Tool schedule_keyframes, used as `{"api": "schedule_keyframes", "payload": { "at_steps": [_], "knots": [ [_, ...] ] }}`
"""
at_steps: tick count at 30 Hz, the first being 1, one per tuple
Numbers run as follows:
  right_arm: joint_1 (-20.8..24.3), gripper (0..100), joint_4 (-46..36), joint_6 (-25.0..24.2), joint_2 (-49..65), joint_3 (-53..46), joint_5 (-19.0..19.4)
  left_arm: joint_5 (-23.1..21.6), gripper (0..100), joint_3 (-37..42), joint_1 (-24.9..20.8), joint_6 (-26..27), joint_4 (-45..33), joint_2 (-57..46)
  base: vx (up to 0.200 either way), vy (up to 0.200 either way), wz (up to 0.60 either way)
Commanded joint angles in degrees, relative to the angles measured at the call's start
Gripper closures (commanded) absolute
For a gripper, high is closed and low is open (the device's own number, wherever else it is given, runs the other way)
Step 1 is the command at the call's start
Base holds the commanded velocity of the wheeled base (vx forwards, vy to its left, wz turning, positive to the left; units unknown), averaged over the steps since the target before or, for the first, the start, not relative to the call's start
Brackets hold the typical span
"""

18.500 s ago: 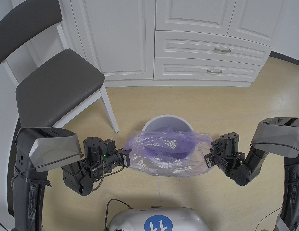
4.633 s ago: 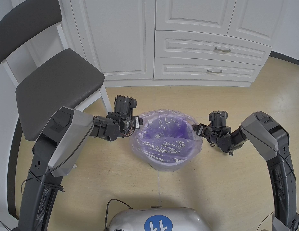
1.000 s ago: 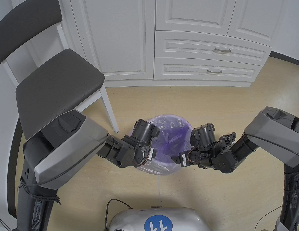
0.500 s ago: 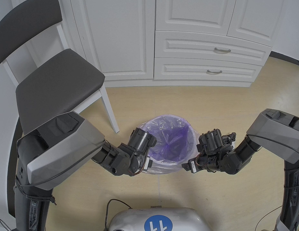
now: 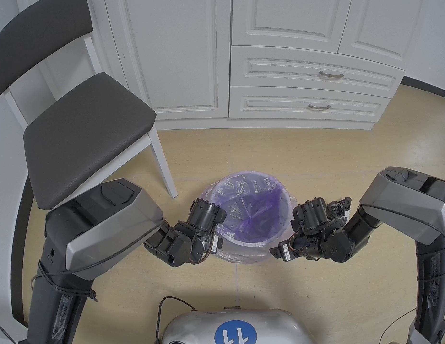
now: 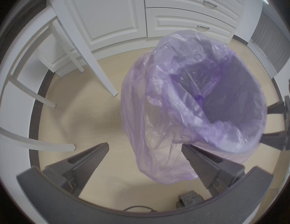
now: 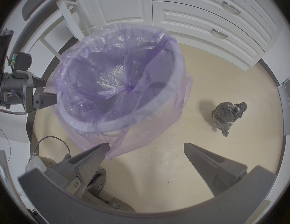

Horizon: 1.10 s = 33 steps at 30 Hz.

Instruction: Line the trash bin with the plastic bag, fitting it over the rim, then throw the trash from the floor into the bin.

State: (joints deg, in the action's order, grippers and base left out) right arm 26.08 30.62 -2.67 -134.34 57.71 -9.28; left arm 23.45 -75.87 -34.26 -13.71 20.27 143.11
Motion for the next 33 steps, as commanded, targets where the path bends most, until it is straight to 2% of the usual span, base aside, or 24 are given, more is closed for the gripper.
{"api": "schedule_keyframes", "payload": {
  "at_steps": [1,8,15,21,22,24,30,33],
  "knots": [
    [-0.06,0,0.4,-0.41,-2.15,1.18,-0.22,0.01,0,-1.38,1.82,-0.17,2.58,3.76,0.0,0.0,0.0],
    [-0.24,0,2.51,-0.41,-2.86,1.44,-1.89,-0.08,0,-1.47,3.67,-2.63,11.19,4.99,0.0,0.0,0.0],
    [-0.76,0,5.32,0.3,-0.57,-1.28,-2.32,-0.69,0,0.82,3.85,-3.07,14.18,3.32,0.0,0.0,0.0],
    [-1.2,0,4.45,0.82,6.46,-5.06,0.31,-2.62,0,4.77,3.58,-2.9,14.27,0.6,0.0,0.0,0.0],
    [-2.26,0,4.53,2.41,8.13,-6.47,2.69,-2.71,0,6.0,3.58,-2.81,14.27,-0.02,0.0,0.0,0.0],
    [-3.4,0,4.62,4.16,8.48,-7.17,4.27,-2.71,0,7.14,3.67,-2.81,14.36,-0.46,0.0,0.0,0.0],
    [-8.76,0,4.45,8.56,9.45,-7.44,6.99,-2.8,0,9.25,3.58,-2.9,14.36,-2.3,0.0,0.0,0.0],
    [-11.31,0,4.36,9.09,8.83,-5.94,7.7,-2.8,0,9.52,3.58,-2.81,14.36,-2.74,0.0,0.0,0.0]
  ]
}}
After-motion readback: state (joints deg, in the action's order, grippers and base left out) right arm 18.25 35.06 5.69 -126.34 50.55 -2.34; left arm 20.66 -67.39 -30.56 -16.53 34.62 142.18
